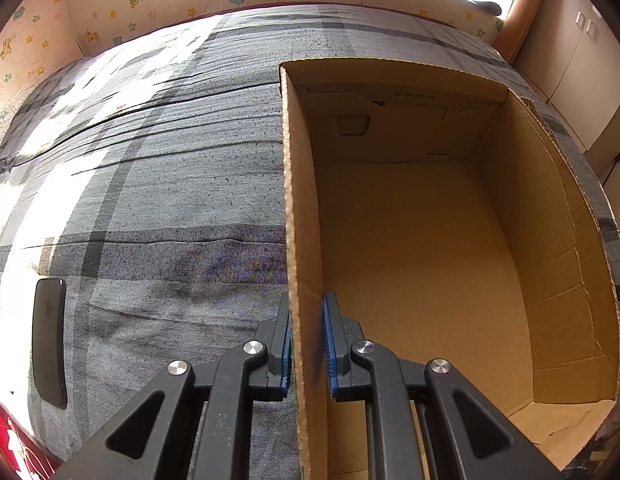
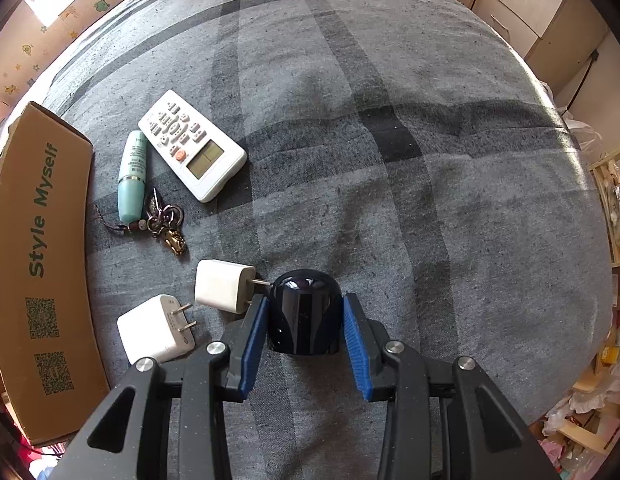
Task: Organize rigid objects
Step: 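Grasp the black round cap with the right gripper and lift it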
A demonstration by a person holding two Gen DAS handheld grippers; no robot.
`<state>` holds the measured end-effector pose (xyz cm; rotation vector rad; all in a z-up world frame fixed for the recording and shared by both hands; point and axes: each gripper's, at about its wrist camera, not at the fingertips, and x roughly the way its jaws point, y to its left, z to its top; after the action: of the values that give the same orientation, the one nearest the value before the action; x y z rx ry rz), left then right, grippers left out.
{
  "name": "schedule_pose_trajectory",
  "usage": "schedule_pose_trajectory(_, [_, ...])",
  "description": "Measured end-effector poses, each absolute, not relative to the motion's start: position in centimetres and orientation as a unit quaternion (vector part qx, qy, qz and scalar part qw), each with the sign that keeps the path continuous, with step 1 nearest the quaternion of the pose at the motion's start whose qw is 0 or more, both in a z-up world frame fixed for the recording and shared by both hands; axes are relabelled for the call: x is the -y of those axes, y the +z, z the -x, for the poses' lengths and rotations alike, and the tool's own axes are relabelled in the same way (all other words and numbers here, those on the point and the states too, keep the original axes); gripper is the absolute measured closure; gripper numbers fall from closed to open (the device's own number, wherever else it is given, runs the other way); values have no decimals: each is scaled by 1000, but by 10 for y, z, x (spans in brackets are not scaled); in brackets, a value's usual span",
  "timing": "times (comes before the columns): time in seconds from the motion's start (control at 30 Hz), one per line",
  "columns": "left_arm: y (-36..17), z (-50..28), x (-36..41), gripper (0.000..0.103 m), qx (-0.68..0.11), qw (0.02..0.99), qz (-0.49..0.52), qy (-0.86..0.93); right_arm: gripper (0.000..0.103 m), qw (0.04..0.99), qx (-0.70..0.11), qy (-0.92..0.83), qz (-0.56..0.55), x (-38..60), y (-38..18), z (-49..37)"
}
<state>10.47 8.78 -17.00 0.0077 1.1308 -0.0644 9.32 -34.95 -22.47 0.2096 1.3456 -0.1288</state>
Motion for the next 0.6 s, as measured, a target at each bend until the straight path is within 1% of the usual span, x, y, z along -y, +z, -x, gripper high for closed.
schedule_pose_trajectory(0.1, [-170,-105,-88,89,-536,844,-4,-31,63,779,-618,-58,-96,346,-218,-89])
schedule_pose_trajectory(0.6, [-171,-105,-87,89,-535,844,-6,-31,63,811,-582,-37,-45,312,-142,-91])
